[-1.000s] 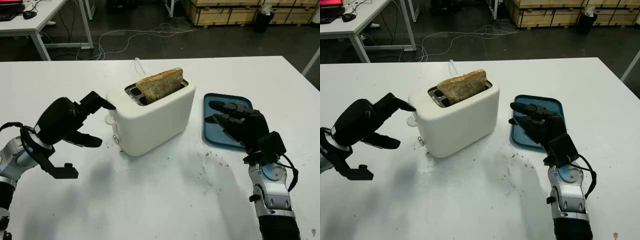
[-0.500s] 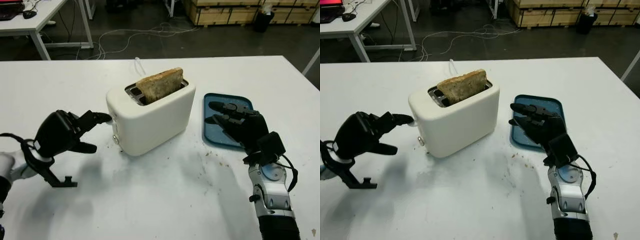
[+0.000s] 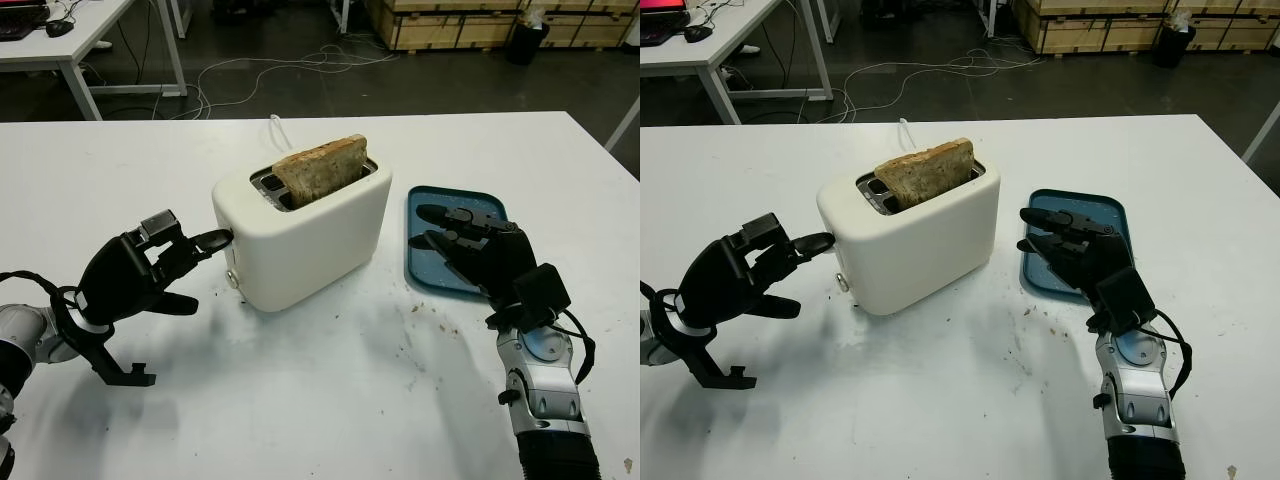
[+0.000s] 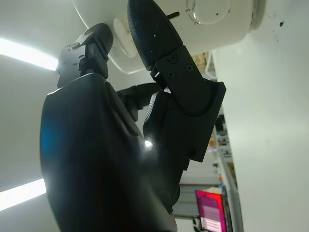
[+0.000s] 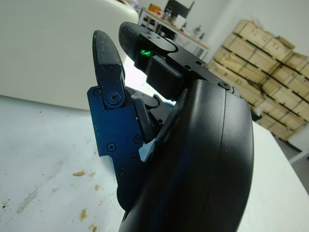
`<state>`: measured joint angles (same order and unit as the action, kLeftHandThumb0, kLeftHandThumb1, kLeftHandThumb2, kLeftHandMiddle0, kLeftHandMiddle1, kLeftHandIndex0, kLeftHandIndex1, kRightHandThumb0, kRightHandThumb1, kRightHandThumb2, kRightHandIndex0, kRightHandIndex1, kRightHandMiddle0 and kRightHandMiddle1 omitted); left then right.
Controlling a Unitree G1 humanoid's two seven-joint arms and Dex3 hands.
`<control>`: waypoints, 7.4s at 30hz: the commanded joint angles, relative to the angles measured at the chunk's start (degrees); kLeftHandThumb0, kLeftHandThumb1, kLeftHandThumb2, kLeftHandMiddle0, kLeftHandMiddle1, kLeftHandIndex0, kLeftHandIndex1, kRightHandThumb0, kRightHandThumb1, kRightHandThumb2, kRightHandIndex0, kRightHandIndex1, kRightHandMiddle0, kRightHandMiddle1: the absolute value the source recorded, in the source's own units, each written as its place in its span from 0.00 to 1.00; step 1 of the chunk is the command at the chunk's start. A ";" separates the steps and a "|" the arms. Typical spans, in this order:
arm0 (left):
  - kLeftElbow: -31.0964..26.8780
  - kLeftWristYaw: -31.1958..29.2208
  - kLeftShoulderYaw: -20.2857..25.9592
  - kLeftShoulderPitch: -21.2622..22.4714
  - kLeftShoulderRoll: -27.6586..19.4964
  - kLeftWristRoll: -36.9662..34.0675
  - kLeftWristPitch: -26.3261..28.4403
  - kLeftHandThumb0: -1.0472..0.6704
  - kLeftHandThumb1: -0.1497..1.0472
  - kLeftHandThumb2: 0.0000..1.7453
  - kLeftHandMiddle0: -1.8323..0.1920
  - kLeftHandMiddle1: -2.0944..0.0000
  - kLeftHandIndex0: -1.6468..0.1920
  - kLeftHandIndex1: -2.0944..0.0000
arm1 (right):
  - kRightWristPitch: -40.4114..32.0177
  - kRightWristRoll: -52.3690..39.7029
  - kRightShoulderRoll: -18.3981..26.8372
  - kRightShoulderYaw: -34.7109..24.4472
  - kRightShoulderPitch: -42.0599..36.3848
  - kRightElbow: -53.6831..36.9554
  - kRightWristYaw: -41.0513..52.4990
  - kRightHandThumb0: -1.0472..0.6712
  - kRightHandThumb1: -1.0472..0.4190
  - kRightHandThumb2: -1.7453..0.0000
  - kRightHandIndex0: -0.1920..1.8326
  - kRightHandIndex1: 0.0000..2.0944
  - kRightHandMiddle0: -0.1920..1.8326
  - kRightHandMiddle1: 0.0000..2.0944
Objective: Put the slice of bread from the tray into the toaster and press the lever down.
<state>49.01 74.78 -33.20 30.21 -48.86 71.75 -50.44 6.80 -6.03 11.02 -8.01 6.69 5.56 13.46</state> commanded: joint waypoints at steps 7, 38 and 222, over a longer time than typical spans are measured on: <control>-4.70 -19.71 2.85 -0.36 -2.06 -13.93 -8.15 0.04 0.89 0.56 0.73 0.17 0.90 0.34 | 0.88 -0.49 0.06 -0.10 0.24 -0.33 -0.11 0.31 0.09 0.94 0.51 0.33 0.61 0.00; -3.58 -70.66 13.67 -10.40 11.60 -43.64 3.62 0.00 0.89 0.41 0.19 0.17 0.27 0.23 | 0.82 -0.66 0.85 -0.67 -0.33 -1.35 0.29 0.30 0.09 0.94 0.52 0.33 0.62 0.00; -11.29 -7.77 15.19 -9.65 0.83 -6.54 1.27 0.13 0.89 0.55 0.90 0.17 0.90 0.66 | -0.96 -0.10 0.35 0.51 -0.32 -1.90 0.77 0.31 0.09 0.94 0.51 0.33 0.61 0.00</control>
<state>36.70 65.57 -16.83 19.27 -48.03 64.11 -49.74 6.57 -6.02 11.13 -7.79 5.99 3.66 14.49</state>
